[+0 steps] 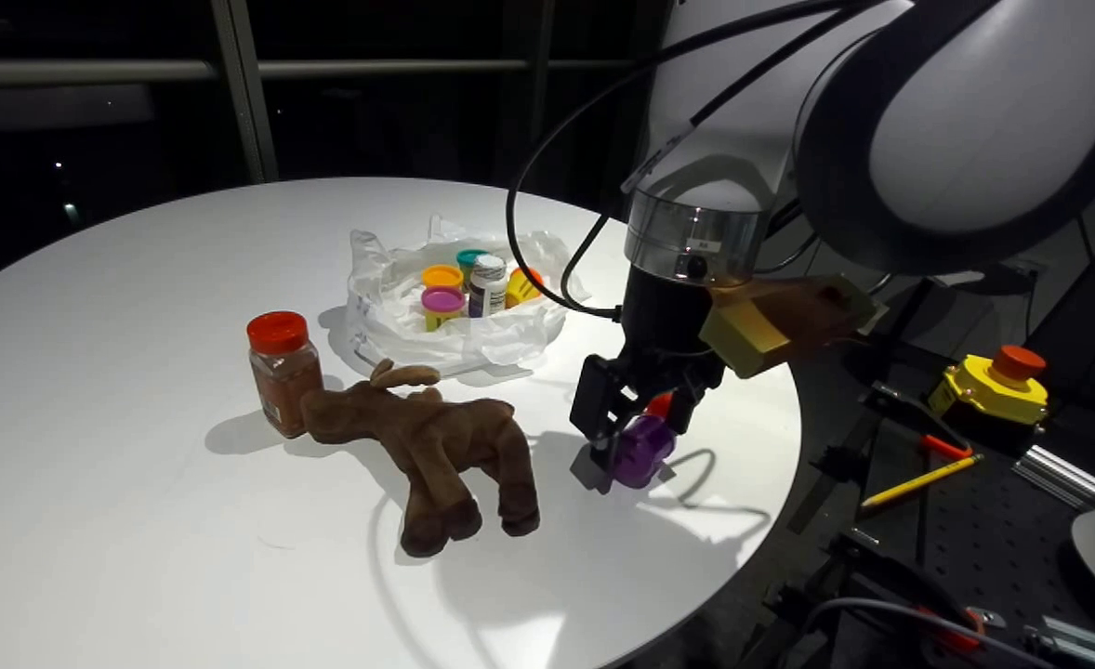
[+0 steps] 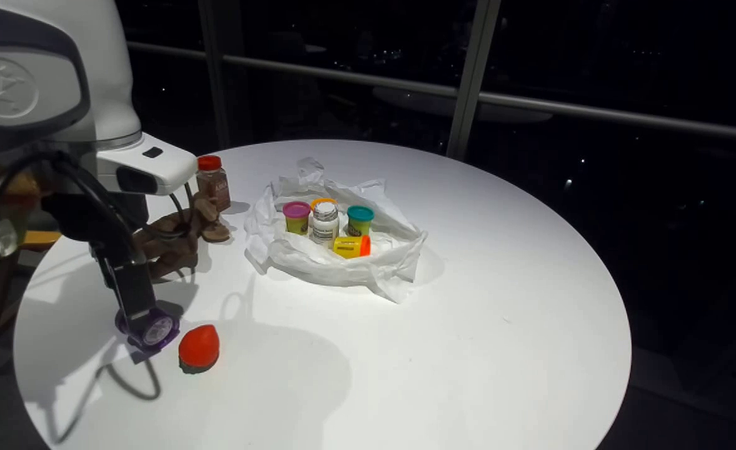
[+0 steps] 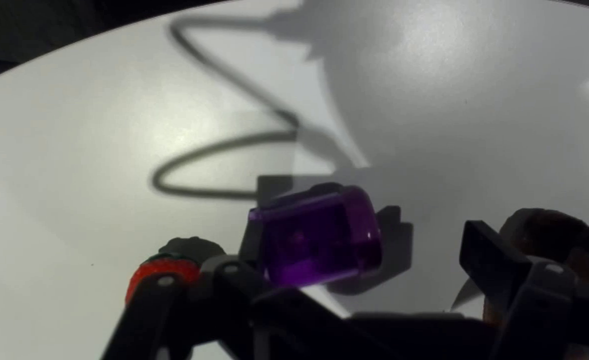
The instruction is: Put all the objects on the table into the white plastic bag
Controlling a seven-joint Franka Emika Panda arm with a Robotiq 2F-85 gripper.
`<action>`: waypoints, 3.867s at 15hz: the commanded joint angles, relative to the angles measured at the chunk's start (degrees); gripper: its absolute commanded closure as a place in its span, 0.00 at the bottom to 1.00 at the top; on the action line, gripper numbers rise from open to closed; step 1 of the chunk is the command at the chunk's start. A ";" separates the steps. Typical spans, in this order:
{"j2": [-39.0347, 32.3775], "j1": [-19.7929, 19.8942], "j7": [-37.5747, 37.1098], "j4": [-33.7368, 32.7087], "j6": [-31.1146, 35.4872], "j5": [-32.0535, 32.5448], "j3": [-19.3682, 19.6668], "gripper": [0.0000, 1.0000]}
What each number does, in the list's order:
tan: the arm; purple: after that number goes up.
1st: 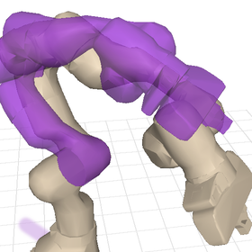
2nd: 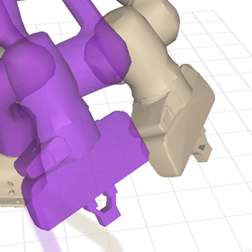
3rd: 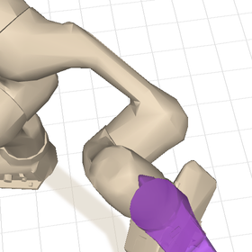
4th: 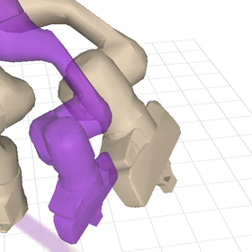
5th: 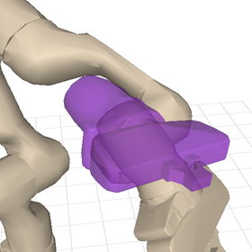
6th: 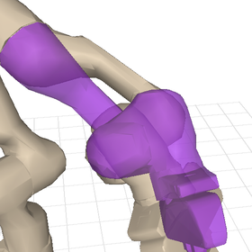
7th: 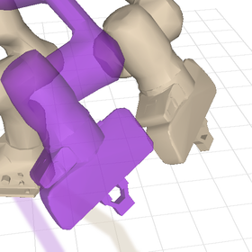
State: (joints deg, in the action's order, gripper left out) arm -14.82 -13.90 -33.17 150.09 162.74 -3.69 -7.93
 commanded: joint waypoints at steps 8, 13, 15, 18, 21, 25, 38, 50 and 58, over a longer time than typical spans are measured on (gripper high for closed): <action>-0.21 -4.38 -0.59 0.66 3.65 3.60 5.26 0.00; 0.89 -11.23 -10.86 1.31 4.77 10.48 12.46 0.00; 1.63 -12.68 -16.12 1.04 3.80 10.39 12.97 0.00; 3.03 -11.07 -22.65 1.20 3.11 5.07 9.78 0.00; 4.48 -9.58 -27.49 2.24 4.51 1.28 8.25 0.00; 5.63 -7.23 -33.37 3.79 5.65 -2.90 7.25 0.00; 0.41 3.94 -29.26 1.21 -0.11 -17.11 0.61 0.00; -2.03 5.52 -28.12 -2.06 -1.95 -18.56 1.20 0.83; 5.75 -10.23 -44.66 -6.03 -0.94 9.37 14.50 0.83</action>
State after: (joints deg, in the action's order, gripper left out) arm -11.93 -17.15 -71.07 146.95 162.36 -5.59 -0.48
